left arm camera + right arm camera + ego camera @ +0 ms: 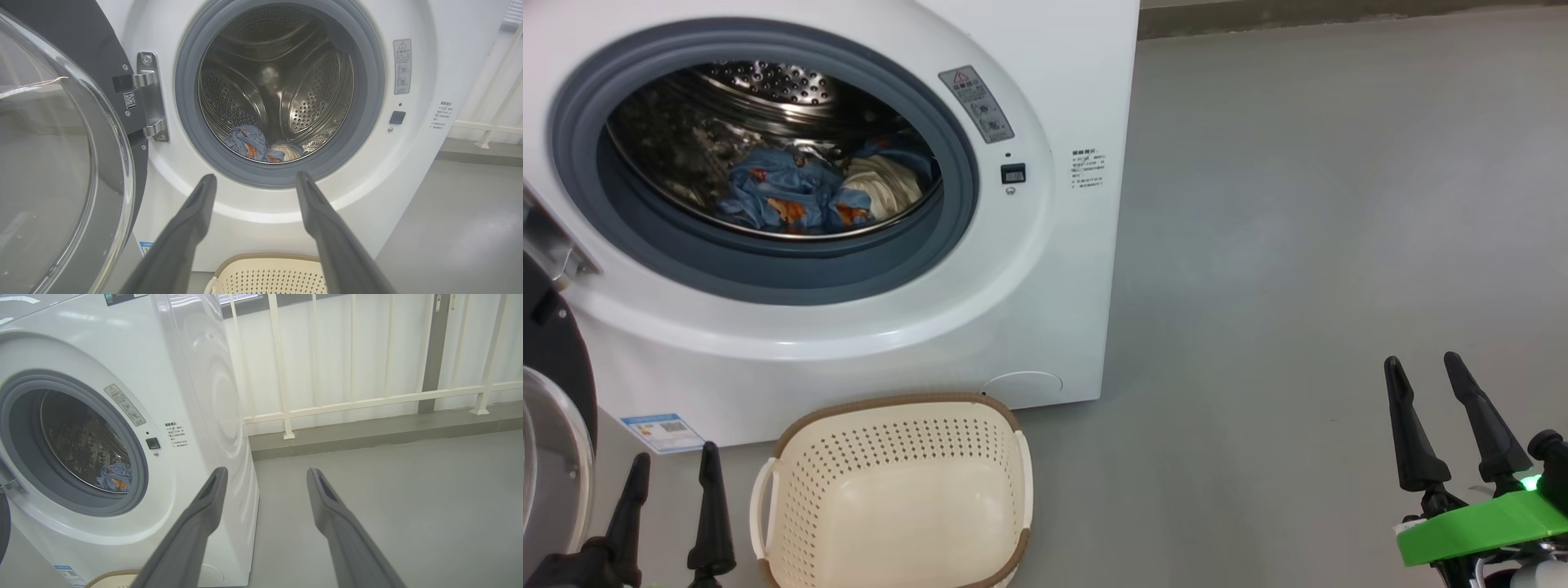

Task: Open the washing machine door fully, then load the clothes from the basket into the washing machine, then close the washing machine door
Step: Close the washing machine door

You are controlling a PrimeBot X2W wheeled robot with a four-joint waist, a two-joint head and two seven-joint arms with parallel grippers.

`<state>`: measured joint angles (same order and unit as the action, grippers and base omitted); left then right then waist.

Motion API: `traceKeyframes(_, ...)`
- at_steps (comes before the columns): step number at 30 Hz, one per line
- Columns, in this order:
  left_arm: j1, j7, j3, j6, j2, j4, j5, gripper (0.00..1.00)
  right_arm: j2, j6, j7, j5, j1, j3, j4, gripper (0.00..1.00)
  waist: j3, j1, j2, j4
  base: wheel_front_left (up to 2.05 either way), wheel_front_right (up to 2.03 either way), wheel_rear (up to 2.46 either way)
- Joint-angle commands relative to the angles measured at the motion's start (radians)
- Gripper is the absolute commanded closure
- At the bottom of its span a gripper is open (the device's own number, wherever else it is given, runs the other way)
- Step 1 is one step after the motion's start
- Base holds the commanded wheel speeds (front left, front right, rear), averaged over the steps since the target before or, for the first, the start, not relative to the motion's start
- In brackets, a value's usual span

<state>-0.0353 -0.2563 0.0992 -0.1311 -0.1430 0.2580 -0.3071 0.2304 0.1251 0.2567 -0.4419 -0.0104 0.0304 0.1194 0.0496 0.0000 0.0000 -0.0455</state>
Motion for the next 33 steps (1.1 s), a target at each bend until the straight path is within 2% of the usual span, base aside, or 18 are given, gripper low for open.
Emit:
traceKeyframes(1,-0.016,-0.006,0.035,0.000,-0.023,-0.031,0.005,0.00,0.023,0.006,0.005,-0.006,-0.005,0.017,-0.027,0.00,0.002,0.0000,0.0000,0.000,-0.78,0.78,0.00)
traceKeyframes(19,-0.025,-0.006,0.011,0.000,-0.030,-0.045,-0.003,0.00,0.016,0.006,0.005,-0.005,-0.001,0.008,-0.027,0.00,0.010,0.0000,0.0000,0.033,-0.69,0.69,0.00)
traceKeyframes(33,-0.034,-0.006,-0.007,0.000,-0.012,-0.050,-0.008,0.00,0.026,0.006,0.005,-0.005,-0.006,0.028,-0.029,0.00,0.012,0.0000,0.0000,0.152,-0.01,0.01,0.00)
